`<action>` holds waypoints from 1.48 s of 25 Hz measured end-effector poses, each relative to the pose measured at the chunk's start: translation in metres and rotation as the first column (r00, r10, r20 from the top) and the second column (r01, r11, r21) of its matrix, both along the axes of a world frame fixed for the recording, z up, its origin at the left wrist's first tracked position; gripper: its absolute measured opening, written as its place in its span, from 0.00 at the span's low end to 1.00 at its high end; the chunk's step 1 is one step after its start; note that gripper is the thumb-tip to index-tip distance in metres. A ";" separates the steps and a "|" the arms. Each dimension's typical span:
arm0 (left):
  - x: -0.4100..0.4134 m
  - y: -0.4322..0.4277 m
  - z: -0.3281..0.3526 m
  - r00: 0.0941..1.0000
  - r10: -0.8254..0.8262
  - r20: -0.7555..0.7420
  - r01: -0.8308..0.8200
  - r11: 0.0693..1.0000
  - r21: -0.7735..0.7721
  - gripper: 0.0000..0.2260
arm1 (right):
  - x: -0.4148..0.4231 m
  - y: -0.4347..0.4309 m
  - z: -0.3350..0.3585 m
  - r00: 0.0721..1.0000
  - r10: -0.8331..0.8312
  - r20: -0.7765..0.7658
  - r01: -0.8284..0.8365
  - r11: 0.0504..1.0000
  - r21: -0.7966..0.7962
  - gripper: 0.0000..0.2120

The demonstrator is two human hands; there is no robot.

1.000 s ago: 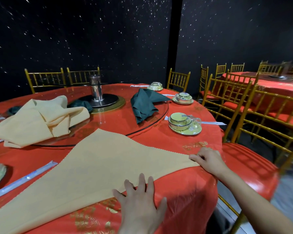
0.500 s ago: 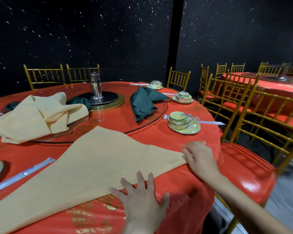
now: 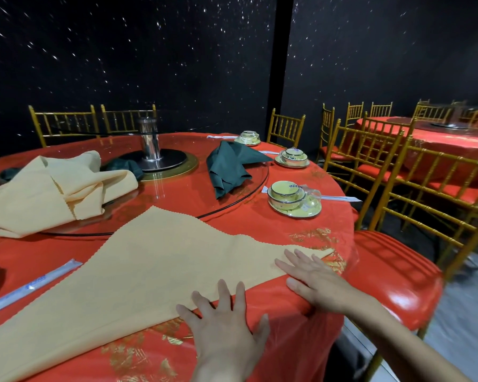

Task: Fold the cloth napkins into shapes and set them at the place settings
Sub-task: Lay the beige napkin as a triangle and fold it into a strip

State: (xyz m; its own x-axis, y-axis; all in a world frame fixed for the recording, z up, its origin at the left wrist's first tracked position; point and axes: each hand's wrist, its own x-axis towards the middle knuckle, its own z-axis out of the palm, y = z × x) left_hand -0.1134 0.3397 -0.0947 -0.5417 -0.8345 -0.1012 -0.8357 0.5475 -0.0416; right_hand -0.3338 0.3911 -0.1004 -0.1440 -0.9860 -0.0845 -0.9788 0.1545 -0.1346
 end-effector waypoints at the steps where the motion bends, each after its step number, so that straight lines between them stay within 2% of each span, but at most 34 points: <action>1: 0.000 0.000 -0.002 1.000 -0.008 0.002 0.008 1.000 -0.020 0.38 | -0.002 0.003 0.003 1.000 -0.026 0.001 0.026 1.000 0.011 0.41; 3: 0.001 -0.001 -0.008 0.999 -0.019 -0.041 0.017 0.999 -0.048 0.40 | -0.003 0.005 0.008 0.999 -0.047 -0.006 0.047 0.999 0.027 0.44; 5: 0.009 -0.004 -0.012 0.985 -0.036 -0.167 0.034 0.999 -0.015 0.36 | 0.003 0.001 0.013 0.996 -0.064 -0.054 0.064 0.998 -0.009 0.53; 6: 0.014 -0.004 -0.017 0.983 -0.062 -0.171 0.053 0.997 -0.054 0.34 | 0.013 -0.004 0.016 0.994 -0.055 -0.089 0.051 0.997 -0.054 0.56; 8: 0.017 -0.008 -0.022 0.978 -0.046 -0.205 0.023 0.993 -0.114 0.32 | 0.043 -0.017 0.018 0.993 0.054 -0.103 -0.065 0.993 -0.100 0.58; 11: 0.024 -0.008 -0.010 0.967 -0.041 -0.251 0.042 0.999 0.001 0.31 | 0.085 -0.030 0.010 0.966 0.250 -0.064 -0.253 0.967 -0.041 0.57; 14: 0.050 -0.014 -0.001 0.961 -0.132 -0.243 0.129 0.991 -0.028 0.36 | 0.089 -0.035 0.004 0.958 0.279 -0.059 -0.281 0.959 -0.031 0.59; 15: 0.063 -0.019 -0.005 0.963 -0.159 -0.215 0.149 0.987 -0.066 0.34 | 0.087 -0.036 0.003 0.959 0.278 -0.056 -0.279 0.960 -0.027 0.59; 17: 0.095 -0.022 -0.006 0.973 -0.108 -0.203 0.099 0.994 -0.053 0.29 | 0.086 -0.035 0.005 0.956 0.283 -0.079 -0.284 0.959 -0.005 0.59; 18: 0.112 -0.024 -0.007 0.977 -0.073 -0.200 0.068 0.997 -0.033 0.31 | 0.087 -0.034 0.007 0.958 0.276 -0.081 -0.277 0.961 0.005 0.59; 19: 0.127 -0.029 -0.011 0.976 -0.063 -0.209 0.041 0.994 -0.106 0.34 | 0.089 -0.033 0.008 0.961 0.265 -0.074 -0.265 0.964 0.015 0.59; 22: 0.157 -0.036 -0.008 0.989 0.035 -0.144 -0.040 0.999 -0.030 0.37 | 0.102 -0.036 0.009 0.962 0.261 -0.076 -0.264 0.964 -0.018 0.53; 25: 0.159 -0.035 -0.006 0.985 0.034 -0.171 -0.038 0.999 -0.021 0.36 | 0.138 -0.050 0.007 0.914 0.395 -0.092 -0.404 0.906 -0.128 0.42; 28: 0.160 -0.038 -0.005 0.983 -0.005 -0.185 -0.003 0.999 -0.041 0.33 | 0.179 -0.069 0.007 0.850 0.524 -0.049 -0.526 0.842 -0.121 0.38; 31: 0.180 -0.059 -0.009 0.956 -0.037 -0.292 0.034 0.999 -0.015 0.20 | 0.188 -0.081 0.003 0.845 0.533 -0.047 -0.534 0.837 -0.116 0.39; 33: 0.207 -0.074 -0.012 0.916 -0.011 -0.400 0.012 1.000 0.000 0.18 | 0.185 -0.084 0.000 0.855 0.518 -0.024 -0.518 0.849 -0.102 0.39; 37: 0.268 -0.094 -0.014 0.854 0.097 -0.512 -0.122 0.992 -0.015 0.29 | 0.184 -0.083 0.000 0.852 0.524 0.005 -0.521 0.849 -0.084 0.43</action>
State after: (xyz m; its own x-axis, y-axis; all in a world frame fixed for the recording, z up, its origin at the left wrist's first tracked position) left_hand 0.1542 0.2458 -0.1085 -0.4120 -0.8883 0.2029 -0.8013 0.4593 0.3835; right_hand -0.1500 0.3077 -0.1006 0.3954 -0.9185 -0.0019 -0.9080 -0.3906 -0.1517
